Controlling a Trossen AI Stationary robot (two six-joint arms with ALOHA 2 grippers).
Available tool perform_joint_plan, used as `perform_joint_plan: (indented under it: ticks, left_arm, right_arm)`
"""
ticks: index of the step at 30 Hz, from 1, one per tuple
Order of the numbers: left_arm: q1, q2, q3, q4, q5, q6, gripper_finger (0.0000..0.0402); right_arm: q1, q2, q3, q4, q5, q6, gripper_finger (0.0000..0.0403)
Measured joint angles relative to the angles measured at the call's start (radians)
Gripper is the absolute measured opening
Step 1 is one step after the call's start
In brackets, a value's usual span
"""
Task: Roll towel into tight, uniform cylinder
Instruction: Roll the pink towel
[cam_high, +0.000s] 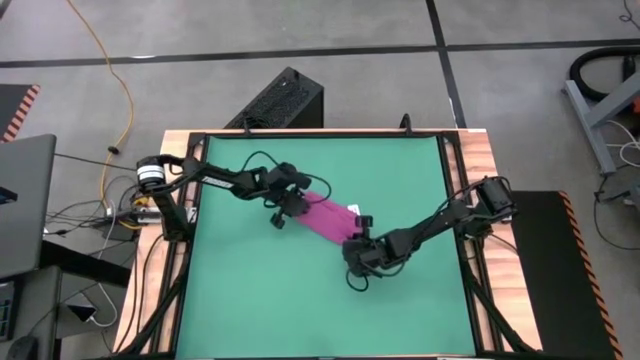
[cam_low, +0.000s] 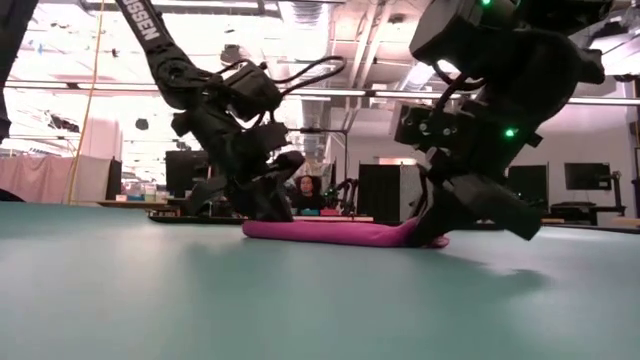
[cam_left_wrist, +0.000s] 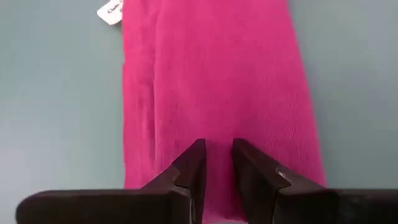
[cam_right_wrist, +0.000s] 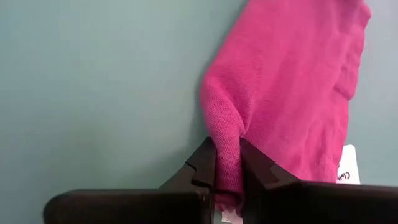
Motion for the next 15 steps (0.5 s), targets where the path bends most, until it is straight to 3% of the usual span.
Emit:
perform_joint_plan:
  ticks: [15]
  left_arm:
    - [-0.030, -0.003, 0.002, -0.120, 0.101, -0.096, 0.0072]
  right_arm:
    - [-0.092, -0.198, -0.003, -0.122, -0.196, 0.147, 0.0053]
